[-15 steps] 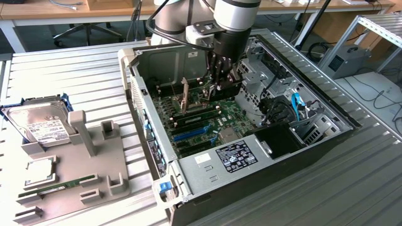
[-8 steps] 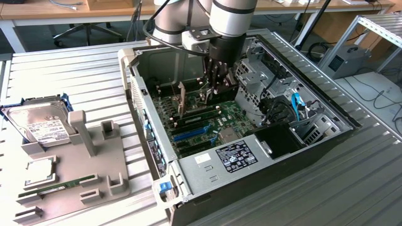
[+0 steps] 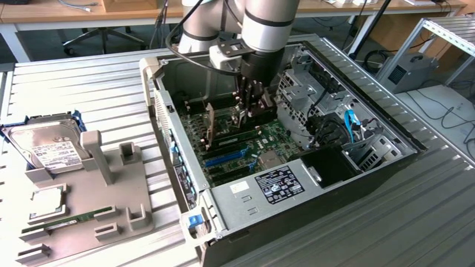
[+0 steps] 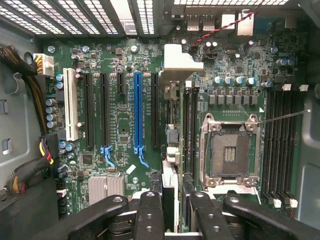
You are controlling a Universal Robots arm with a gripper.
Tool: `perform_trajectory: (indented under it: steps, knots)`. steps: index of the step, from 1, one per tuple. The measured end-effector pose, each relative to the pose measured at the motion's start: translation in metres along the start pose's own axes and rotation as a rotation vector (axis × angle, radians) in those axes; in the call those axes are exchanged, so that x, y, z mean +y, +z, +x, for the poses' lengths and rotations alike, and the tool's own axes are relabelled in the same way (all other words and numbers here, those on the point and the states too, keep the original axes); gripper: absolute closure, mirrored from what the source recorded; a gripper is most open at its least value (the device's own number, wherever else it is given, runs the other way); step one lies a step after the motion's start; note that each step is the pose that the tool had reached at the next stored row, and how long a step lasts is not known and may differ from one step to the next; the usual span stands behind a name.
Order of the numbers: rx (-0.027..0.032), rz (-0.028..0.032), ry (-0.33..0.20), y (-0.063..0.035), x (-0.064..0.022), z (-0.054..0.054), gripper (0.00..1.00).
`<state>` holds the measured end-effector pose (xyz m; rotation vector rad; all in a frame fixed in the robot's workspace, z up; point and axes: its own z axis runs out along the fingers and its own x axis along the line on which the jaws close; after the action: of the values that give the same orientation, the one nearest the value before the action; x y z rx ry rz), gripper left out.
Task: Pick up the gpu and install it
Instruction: 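Insert the gpu into the slot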
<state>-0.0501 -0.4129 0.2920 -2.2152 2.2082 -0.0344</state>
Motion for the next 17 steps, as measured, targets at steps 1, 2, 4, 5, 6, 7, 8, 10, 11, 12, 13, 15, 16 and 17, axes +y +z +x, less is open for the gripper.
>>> perform_trajectory:
  steps: [1, 2, 4, 5, 6, 7, 8, 10, 11, 12, 13, 15, 16, 17]
  knots:
    - [0.0, 0.0, 0.0, 0.0004, 0.0001, 0.0, 0.74]
    - [0.0, 0.0, 0.0, 0.0007, 0.0001, 0.0, 0.74]
    - [0.0, 0.0, 0.0, 0.0012, 0.0001, 0.0, 0.74]
    - [0.0001, -0.0001, 0.0, 0.0015, 0.0002, 0.0, 0.74]
    - [0.0001, 0.0, 0.0, 0.0017, 0.0002, 0.0, 0.74]
    - [0.0001, 0.0, 0.0, 0.002, 0.0002, 0.0, 0.74]
    - [0.0001, 0.0, 0.0, 0.0023, 0.0003, 0.0, 0.74]
    - [0.0001, 0.0, 0.0, 0.0028, 0.0004, 0.0, 0.74]
    - [0.0, 0.0, 0.0, 0.0031, 0.0004, 0.0, 0.74]
    - [0.0001, 0.0, 0.0, 0.0033, 0.0004, 0.0, 0.74]
    - [0.0, 0.0001, 0.0, 0.0037, 0.0005, 0.0, 0.74]
    - [0.0001, 0.0, 0.0, 0.0043, 0.0006, 0.0, 0.74]
    - [0.0001, 0.0, 0.0, 0.0046, 0.0006, 0.0, 0.74]
    - [0.0001, 0.0, 0.0, 0.0049, 0.0007, 0.0, 0.74]
